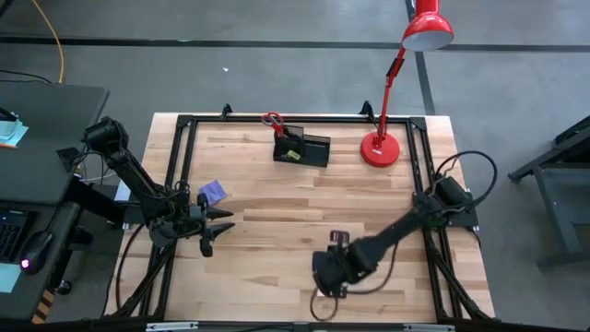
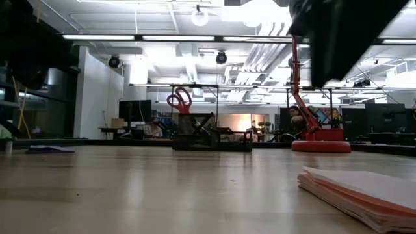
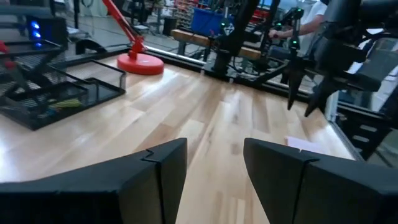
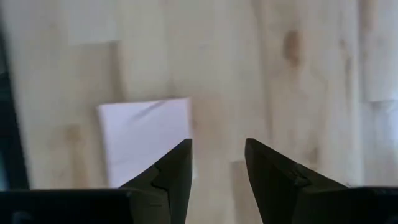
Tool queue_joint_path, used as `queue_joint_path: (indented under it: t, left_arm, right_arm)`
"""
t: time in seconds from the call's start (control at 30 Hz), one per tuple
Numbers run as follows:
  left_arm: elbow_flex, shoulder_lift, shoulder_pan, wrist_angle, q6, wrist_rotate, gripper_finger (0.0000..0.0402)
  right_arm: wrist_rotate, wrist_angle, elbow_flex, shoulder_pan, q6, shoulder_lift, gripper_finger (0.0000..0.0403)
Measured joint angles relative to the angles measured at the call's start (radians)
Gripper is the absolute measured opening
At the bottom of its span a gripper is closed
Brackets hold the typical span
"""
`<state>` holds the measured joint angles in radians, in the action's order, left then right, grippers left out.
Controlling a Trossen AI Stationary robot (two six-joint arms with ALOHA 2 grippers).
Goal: Pick and place office supplies into organizer
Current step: Put the pink sticky notes into the desk organizer
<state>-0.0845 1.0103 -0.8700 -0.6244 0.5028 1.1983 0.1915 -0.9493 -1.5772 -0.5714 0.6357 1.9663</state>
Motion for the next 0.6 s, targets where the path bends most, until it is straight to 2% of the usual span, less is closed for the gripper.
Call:
queue_joint_path:
  t: [0.1,0.3,0.6]
  left_arm:
    - [0.0,0.0,0.0,-0.001,0.023,-0.023,0.015]
    - [0.0,0.0,0.0,-0.001,0.055,-0.026,0.015]
    - [0.0,0.0,0.0,0.021,0.061,-0.027,0.015]
  right_arm:
    - [-0.013,0.051,0.0,-0.05,0.02,0.0,0.014]
    - [0.052,0.18,0.005,-0.102,0.091,0.012,0.014]
    - [-0.044,0.208,0.008,-0.103,0.101,0.118,0.014]
